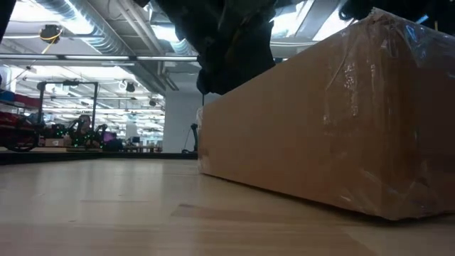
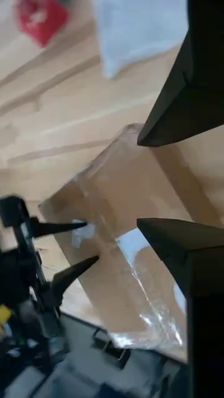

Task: Unpack boxes
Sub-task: Open the box using the silver cutter

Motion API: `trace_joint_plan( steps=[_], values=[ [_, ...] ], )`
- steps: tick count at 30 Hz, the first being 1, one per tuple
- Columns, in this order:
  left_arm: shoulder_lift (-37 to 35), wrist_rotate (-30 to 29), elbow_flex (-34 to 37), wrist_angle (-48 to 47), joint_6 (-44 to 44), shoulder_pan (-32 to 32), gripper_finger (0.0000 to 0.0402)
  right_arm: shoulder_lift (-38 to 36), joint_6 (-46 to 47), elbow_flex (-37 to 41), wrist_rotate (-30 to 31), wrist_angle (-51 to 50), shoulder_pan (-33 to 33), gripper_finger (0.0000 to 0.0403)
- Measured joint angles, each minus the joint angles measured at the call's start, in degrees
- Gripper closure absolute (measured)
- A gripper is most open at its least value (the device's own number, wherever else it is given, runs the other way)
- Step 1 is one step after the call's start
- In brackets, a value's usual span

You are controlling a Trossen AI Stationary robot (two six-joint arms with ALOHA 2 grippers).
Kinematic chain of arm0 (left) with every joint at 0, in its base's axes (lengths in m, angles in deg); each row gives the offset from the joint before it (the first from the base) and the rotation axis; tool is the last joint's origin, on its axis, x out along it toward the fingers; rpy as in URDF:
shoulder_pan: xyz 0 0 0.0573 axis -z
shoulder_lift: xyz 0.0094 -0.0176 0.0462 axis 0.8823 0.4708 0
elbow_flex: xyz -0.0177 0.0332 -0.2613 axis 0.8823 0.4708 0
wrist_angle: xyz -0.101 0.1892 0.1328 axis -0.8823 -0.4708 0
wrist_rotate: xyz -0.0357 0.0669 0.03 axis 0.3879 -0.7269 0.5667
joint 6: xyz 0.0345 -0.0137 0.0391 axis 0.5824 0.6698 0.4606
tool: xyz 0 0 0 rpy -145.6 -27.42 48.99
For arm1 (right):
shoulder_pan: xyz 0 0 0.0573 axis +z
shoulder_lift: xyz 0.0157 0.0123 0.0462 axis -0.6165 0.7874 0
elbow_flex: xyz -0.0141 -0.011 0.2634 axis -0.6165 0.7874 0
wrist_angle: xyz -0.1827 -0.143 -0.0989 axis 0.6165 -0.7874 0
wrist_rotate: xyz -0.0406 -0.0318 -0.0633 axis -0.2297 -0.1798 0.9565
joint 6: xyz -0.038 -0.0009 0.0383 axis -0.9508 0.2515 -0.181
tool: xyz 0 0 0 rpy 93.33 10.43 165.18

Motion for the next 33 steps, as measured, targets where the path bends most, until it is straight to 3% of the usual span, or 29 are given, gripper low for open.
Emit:
trace_joint_plan(
  steps=[9, 15, 23, 33],
  values=[
    [0.0, 0.0, 0.0, 0.0, -0.2, 0.0, 0.0168, 12.0, -6.8, -5.5, 6.9, -0.4, 13.0, 0.0219],
    [0.0, 0.0, 0.1, 0.1, -0.2, 0.0, 0.0168, 20.1, -6.3, -9.7, 11.0, -0.8, 19.2, 0.0219],
    [0.0, 0.0, 0.1, 0.5, -0.4, 0.0, 0.0168, 30.4, 14.1, -16.2, 9.9, -0.5, 22.8, 0.0219],
    [0.0, 0.0, 0.2, 0.7, -0.5, 0.0, 0.0168, 35.3, 48.1, -16.7, 13.5, 3.4, 22.8, 0.0219]
  ],
)
